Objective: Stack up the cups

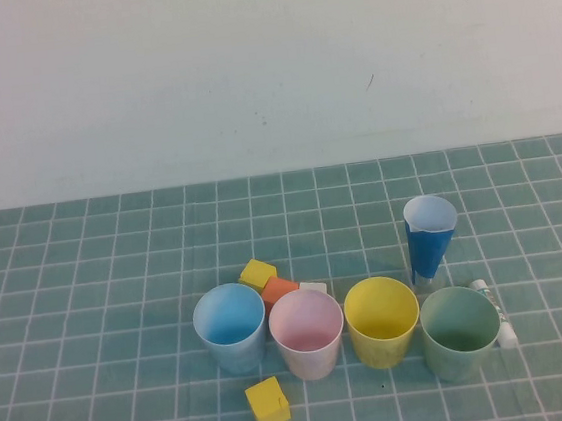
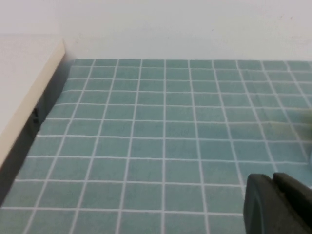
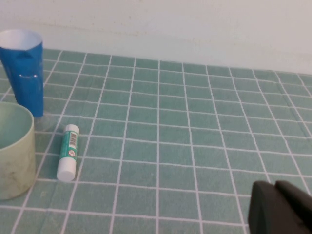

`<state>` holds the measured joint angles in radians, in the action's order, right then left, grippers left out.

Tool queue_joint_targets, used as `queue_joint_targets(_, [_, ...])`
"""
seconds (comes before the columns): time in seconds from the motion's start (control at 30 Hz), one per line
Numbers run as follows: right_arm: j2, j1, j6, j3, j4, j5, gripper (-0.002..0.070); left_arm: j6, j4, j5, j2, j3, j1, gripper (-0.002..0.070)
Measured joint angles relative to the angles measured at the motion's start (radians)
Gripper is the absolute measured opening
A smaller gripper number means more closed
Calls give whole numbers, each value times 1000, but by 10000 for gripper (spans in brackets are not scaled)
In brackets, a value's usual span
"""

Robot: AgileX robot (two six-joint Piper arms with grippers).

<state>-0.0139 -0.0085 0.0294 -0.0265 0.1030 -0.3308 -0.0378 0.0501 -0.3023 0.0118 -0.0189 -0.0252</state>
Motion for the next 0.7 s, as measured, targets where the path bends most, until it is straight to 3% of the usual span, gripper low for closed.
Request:
queue_joint_targets(0.23, [0,0,0,0,0,0,-2,0,164,41,0,-2,0,-2])
queue_joint_targets(0.43, [0,0,0,0,0,0,-2,0,394,89,0,-2,0,-2])
queue_joint_targets(0.57, [0,0,-9,0,-31,0,-2,-43,752,147,0,-2,0,-2])
queue_joint_targets(0.7, [0,0,-102,0,-275,0,-3,-60,1065,194,0,-2,0,-2])
